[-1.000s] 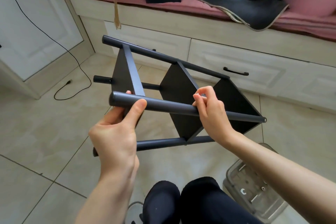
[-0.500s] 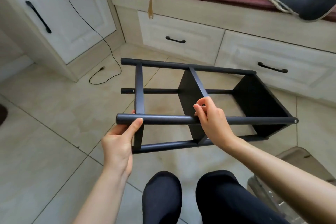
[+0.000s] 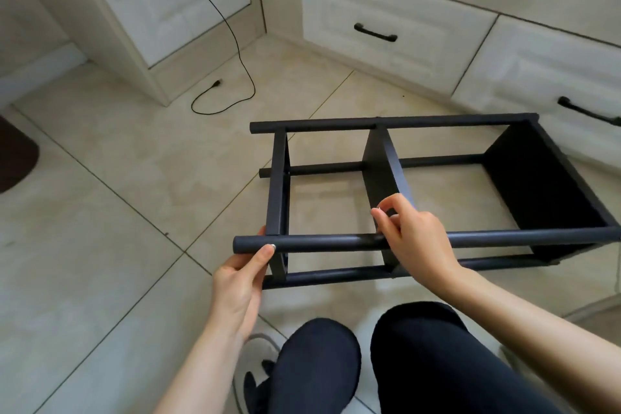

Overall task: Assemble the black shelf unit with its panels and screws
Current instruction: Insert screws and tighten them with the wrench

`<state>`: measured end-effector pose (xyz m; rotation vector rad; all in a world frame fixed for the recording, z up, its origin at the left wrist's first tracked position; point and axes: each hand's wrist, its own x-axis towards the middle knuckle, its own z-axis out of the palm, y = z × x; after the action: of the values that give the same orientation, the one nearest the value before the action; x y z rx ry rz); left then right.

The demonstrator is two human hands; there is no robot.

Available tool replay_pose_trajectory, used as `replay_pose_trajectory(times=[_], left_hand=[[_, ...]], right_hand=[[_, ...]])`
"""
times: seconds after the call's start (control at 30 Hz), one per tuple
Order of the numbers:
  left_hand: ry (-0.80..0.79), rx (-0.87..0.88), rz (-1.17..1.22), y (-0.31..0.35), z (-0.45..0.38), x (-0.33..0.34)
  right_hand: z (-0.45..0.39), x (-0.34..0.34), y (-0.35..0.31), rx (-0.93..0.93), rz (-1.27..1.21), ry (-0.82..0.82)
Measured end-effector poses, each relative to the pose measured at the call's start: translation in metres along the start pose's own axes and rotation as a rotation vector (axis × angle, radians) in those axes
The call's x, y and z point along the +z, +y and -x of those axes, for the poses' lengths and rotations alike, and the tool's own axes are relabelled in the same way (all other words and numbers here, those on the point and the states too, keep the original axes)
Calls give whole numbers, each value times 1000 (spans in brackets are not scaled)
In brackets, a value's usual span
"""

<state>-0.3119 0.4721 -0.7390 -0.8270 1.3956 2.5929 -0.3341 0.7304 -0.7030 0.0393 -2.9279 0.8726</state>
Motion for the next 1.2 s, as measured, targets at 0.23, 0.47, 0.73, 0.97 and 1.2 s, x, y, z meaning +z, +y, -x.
replay_pose_trajectory(times=[0.23,0.47,0.73,0.97,1.2], left_hand=[[-4,-51,-22,-12,-4,-19],[-4,-30,-87,-14,-13,-30],[-45,29,-466,1,-19,-43],[-255,65,-813,31,-31,-43],[-493,-145,-1015,56,-57,-47]], right_hand=[[3,14,1,-17,129,-72],[-22,21,-4,12,123,-146],[-64,38,-26,32,18,-202],[-88,53,-33,-36,-32,-232],[-133,57,-32,-84,-49,-209]])
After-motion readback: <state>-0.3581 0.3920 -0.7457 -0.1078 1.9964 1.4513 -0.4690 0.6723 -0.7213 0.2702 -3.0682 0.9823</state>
